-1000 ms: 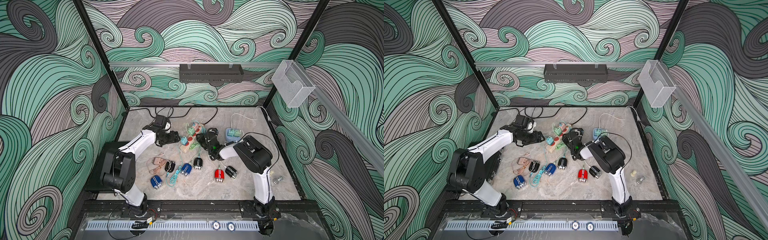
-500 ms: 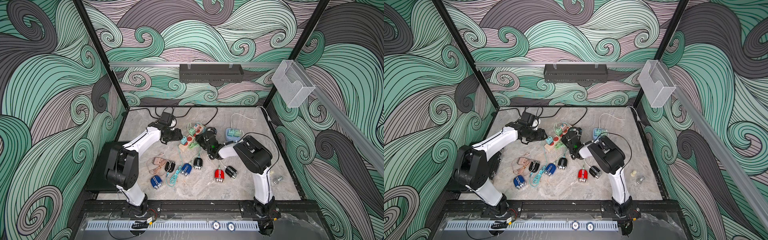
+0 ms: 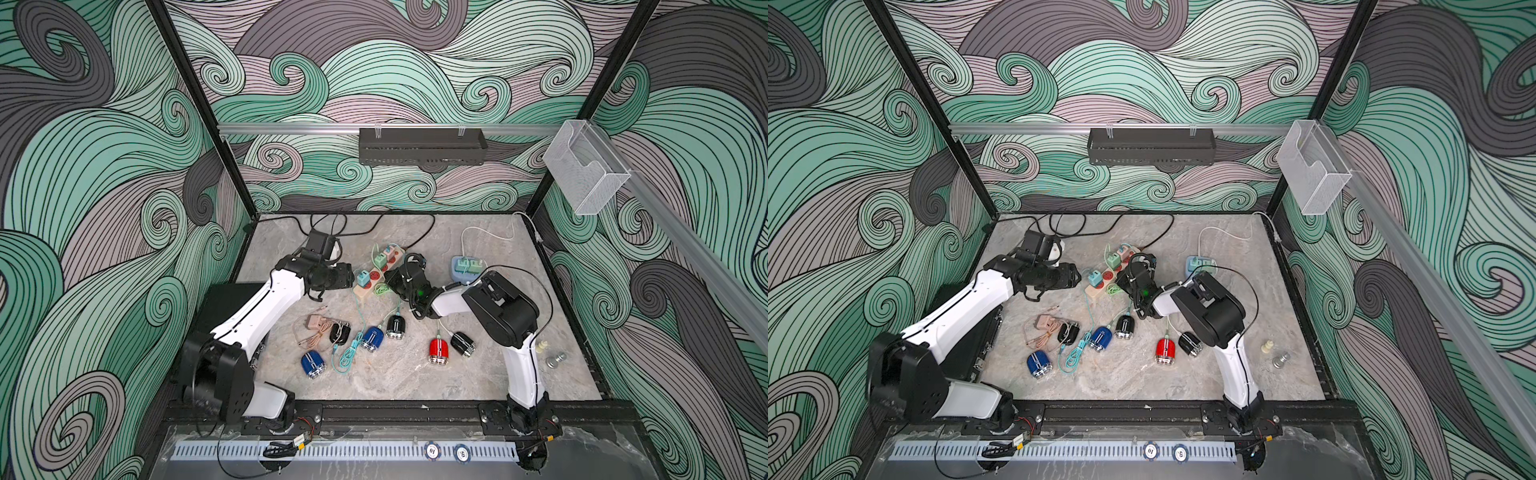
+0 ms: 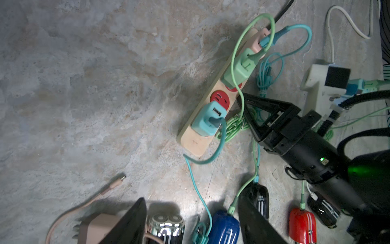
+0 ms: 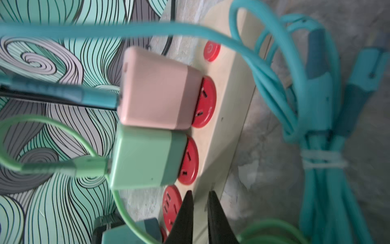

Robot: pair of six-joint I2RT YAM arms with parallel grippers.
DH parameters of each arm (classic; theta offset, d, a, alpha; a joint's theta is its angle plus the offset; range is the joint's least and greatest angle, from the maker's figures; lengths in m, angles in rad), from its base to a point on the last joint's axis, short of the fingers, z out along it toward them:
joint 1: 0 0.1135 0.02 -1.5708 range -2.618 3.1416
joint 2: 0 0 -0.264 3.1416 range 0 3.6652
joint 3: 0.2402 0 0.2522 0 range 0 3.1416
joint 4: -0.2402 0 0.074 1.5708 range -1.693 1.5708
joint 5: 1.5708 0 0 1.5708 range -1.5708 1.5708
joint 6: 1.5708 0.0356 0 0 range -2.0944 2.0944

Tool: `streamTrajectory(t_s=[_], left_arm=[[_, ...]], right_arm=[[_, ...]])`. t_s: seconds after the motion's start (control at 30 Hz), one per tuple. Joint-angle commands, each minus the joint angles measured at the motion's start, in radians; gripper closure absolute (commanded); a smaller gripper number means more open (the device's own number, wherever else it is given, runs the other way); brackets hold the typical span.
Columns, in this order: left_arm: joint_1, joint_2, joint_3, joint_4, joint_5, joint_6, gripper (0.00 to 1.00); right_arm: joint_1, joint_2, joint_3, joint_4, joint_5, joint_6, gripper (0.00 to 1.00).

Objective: Unplug the electric shaver
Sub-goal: Place the socket at the center of the board, then move the electric shaver to the center of the board.

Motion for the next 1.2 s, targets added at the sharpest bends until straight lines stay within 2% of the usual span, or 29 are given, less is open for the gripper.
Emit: streamTrajectory(t_s=[0.0,0.23,0.4,0.53,0.63,0.77,0.93,1.03,1.17], left_arm=[[-0.014,-0.077,-0.060,-0.060,-0.015,-0.048,0.30],[-0.114,-0.212,-0.192,-0.155,-0.033,-0.172,0.30],[-0.184,-0.295,-0.298,-0.220,-0.014,-0.298,0.30],[-0.259,-0.323,-0.362,-0.282,-0.033,-0.400,0.23],[-0.301,-0.348,-0.425,-0.234,-0.006,-0.472,0.22],[-0.356,-0.302,-0.460,-0.112,0.027,-0.519,0.22],[-0.388,-0.156,-0.438,-0.023,0.037,-0.530,0.22],[-0.399,-0.110,-0.403,-0.086,-0.025,-0.534,0.22],[-0.411,-0.139,-0.350,-0.216,-0.101,-0.548,0.18]], right_arm=[[0.008,-0.105,-0.077,0.051,-0.042,-0.114,0.83],[0.030,-0.339,-0.220,-0.077,-0.179,-0.299,0.78],[0.061,-0.563,-0.316,-0.249,-0.201,-0.393,0.77],[0.064,-0.733,-0.342,-0.407,-0.218,-0.454,0.73],[0.064,-0.819,-0.343,-0.485,-0.229,-0.491,0.69],[0.064,-0.877,-0.348,-0.529,-0.231,-0.503,0.67],[0.062,-0.912,-0.354,-0.536,-0.233,-0.514,0.66],[0.055,-0.920,-0.335,-0.559,-0.241,-0.521,0.66],[0.050,-0.958,-0.283,-0.700,-0.263,-0.507,0.61]])
